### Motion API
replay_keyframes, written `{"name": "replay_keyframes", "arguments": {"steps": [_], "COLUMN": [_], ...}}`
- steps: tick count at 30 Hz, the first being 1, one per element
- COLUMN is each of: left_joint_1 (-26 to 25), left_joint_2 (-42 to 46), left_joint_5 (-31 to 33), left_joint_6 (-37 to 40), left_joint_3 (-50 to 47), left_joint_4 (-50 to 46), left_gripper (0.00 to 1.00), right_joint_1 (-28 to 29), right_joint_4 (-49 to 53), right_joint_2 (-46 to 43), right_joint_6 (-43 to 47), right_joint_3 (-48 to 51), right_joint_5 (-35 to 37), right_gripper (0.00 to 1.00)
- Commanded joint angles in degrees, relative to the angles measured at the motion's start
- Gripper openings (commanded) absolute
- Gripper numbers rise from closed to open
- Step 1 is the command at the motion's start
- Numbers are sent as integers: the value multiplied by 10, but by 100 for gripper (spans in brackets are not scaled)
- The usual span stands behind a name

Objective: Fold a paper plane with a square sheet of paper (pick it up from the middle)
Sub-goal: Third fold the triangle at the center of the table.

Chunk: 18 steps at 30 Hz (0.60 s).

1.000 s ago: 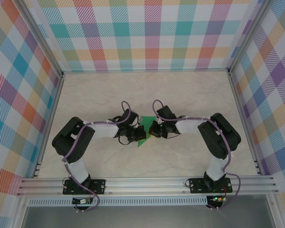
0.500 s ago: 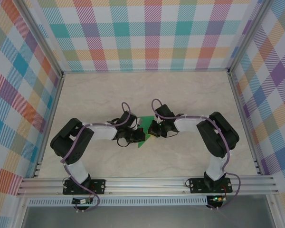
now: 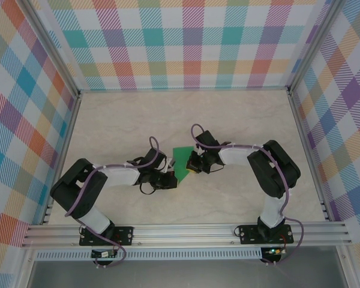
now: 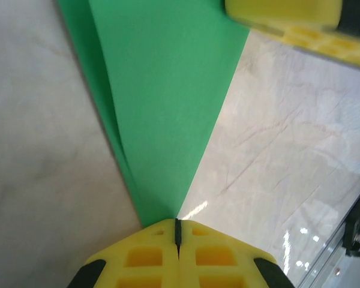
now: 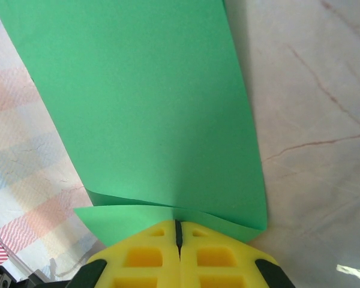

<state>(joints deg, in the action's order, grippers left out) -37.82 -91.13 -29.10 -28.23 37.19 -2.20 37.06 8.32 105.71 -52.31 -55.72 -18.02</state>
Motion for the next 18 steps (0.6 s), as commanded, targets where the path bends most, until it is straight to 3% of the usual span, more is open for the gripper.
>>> {"name": "replay_keyframes", "arguments": {"steps": [1, 11, 16, 18], "left_joint_1": [-8, -7, -7, -7], "left_joint_2": [24, 93, 96, 86], "left_joint_5": [2, 70, 115, 126], "left_joint_6": [39, -39, -95, -106], "left_joint_3": [-10, 34, 50, 60], "left_joint_4": [-75, -47, 1, 9], "left_gripper": [0, 0, 10, 13], "right_joint_1": [-2, -2, -9, -18], "right_joint_4": [83, 74, 86, 90], "right_joint_2": [53, -16, -56, -74], "right_joint_6": [-12, 21, 25, 20], "right_joint_3": [23, -33, -55, -50], "right_joint_5": [65, 22, 22, 27], "right_gripper": [0, 0, 18, 32]}}
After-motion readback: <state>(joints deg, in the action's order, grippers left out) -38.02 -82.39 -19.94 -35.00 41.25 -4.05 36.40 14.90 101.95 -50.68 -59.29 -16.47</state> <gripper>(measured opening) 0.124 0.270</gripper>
